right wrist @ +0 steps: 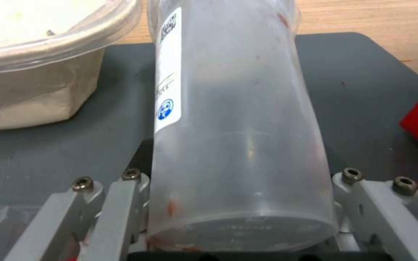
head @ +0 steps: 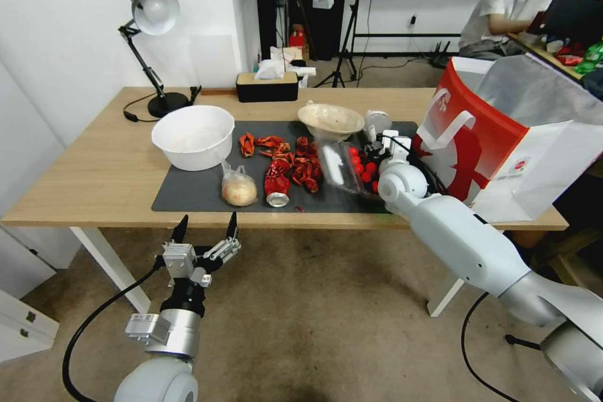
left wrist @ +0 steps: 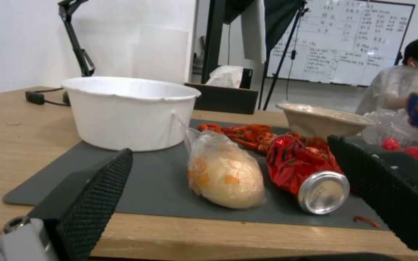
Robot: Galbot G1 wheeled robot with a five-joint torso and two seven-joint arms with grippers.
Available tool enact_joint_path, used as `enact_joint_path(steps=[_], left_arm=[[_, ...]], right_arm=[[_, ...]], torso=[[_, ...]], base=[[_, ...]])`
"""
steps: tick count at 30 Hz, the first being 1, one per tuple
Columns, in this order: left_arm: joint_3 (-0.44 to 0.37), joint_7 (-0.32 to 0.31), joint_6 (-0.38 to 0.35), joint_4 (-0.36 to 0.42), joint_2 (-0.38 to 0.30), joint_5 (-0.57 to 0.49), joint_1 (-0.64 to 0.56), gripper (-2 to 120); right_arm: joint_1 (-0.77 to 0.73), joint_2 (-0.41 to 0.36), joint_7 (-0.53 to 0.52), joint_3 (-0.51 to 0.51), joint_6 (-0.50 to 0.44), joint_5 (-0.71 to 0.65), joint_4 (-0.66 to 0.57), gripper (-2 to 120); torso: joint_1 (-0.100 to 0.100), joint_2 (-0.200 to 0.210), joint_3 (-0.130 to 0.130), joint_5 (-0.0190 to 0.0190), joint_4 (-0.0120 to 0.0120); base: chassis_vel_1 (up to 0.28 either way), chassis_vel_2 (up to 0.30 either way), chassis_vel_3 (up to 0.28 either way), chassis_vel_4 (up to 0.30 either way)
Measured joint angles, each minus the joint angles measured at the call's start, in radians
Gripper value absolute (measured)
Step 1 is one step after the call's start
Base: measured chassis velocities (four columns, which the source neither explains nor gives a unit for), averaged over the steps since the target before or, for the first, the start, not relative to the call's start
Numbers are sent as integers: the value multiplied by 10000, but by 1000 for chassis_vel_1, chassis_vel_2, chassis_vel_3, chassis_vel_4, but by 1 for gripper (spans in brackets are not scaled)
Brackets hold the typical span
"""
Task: Pick up the trash from the table and place it into the takeout bag.
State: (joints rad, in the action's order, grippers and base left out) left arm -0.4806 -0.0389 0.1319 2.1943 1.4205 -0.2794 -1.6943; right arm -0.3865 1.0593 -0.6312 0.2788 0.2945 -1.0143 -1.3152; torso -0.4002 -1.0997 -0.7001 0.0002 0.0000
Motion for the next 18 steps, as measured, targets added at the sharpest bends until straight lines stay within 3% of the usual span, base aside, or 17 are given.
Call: enact_joint_path(steps=[18], left_arm=[[56, 3, 32, 8, 71, 118, -44, 100]], right_arm=[[-452, -472, -266, -364, 37, -44, -874, 46]], torso=[[1, -2, 0, -1, 0]], base=[[0, 0, 0, 0]])
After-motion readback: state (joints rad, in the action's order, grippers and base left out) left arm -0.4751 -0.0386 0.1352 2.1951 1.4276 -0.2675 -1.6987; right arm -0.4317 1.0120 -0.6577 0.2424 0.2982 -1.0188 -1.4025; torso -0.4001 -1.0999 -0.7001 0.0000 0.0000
